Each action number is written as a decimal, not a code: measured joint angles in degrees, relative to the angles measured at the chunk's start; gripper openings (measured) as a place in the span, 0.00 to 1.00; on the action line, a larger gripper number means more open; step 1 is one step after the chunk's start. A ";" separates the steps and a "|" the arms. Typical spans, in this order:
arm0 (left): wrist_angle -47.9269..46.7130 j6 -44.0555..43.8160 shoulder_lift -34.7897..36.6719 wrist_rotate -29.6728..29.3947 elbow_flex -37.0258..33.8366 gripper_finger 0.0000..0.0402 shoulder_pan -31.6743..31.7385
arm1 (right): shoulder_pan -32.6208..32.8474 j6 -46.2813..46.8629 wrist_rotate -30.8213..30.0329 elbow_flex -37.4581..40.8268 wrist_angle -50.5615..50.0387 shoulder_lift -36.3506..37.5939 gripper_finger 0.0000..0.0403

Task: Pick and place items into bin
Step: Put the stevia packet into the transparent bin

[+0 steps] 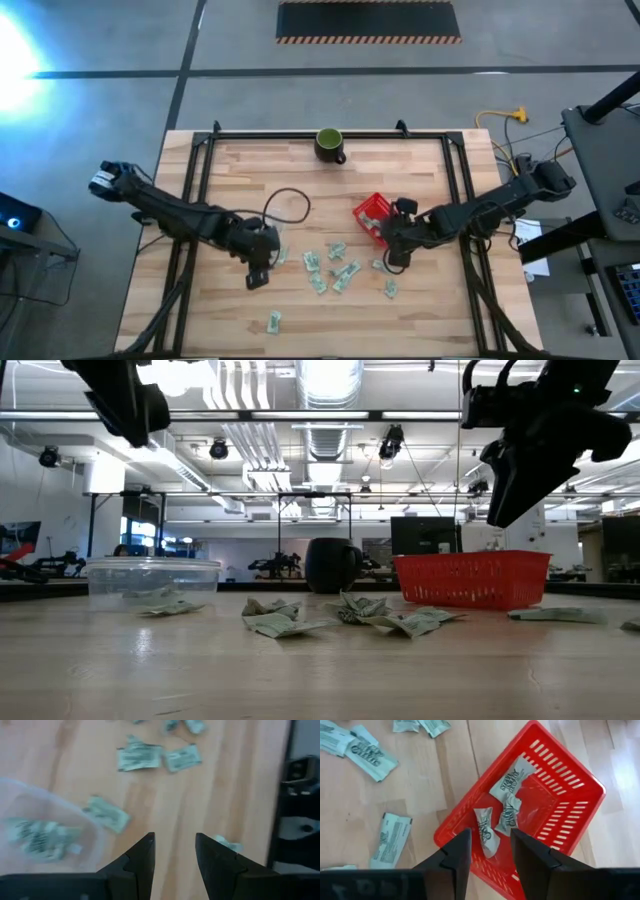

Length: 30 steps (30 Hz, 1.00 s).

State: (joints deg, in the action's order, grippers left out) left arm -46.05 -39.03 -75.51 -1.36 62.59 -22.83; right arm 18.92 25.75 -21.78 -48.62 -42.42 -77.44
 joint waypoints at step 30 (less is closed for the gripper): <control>18.09 -57.25 -17.45 -1.97 0.11 0.31 -19.78 | 2.43 -4.89 -0.13 0.00 1.50 0.41 0.27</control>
State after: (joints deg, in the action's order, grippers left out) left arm -27.96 -96.28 -92.96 -3.33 62.70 -42.62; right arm 21.34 20.85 -21.91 -48.62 -40.91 -77.03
